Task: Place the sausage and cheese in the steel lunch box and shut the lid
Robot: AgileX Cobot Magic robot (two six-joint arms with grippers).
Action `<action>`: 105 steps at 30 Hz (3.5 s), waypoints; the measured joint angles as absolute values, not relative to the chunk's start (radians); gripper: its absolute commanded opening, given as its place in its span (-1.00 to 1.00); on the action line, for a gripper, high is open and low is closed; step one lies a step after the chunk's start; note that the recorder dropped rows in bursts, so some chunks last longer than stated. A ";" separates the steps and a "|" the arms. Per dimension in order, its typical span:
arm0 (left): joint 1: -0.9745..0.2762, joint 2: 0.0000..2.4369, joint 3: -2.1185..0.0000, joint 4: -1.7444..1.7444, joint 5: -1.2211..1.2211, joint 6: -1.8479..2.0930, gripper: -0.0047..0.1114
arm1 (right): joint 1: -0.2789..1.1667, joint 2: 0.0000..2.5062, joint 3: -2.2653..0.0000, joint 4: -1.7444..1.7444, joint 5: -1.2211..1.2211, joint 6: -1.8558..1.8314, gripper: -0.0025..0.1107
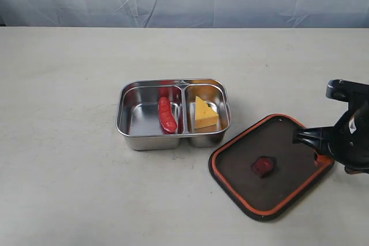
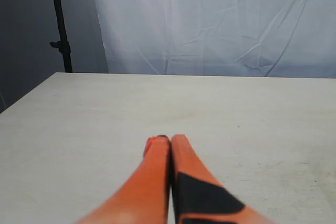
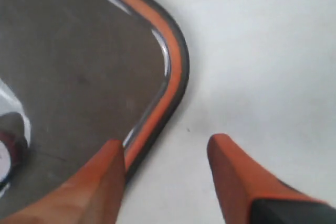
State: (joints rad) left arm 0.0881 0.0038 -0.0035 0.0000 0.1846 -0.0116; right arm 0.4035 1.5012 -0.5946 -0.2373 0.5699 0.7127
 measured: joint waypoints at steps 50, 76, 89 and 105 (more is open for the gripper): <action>0.088 0.004 -0.004 0.103 0.185 -0.012 -0.92 | 0.404 1.538 -0.660 -0.514 0.545 0.830 -0.96; 0.088 0.004 -0.004 -0.957 0.104 -0.217 -0.92 | 0.404 1.409 -0.660 -0.634 0.446 0.871 -0.96; 0.088 0.161 -0.219 -1.489 0.500 0.547 -0.92 | 0.404 1.285 -0.660 -0.659 0.396 0.871 -0.96; 0.088 1.144 -0.526 -1.531 1.156 1.107 -0.16 | 0.464 1.240 -0.660 -0.601 0.221 0.820 -0.96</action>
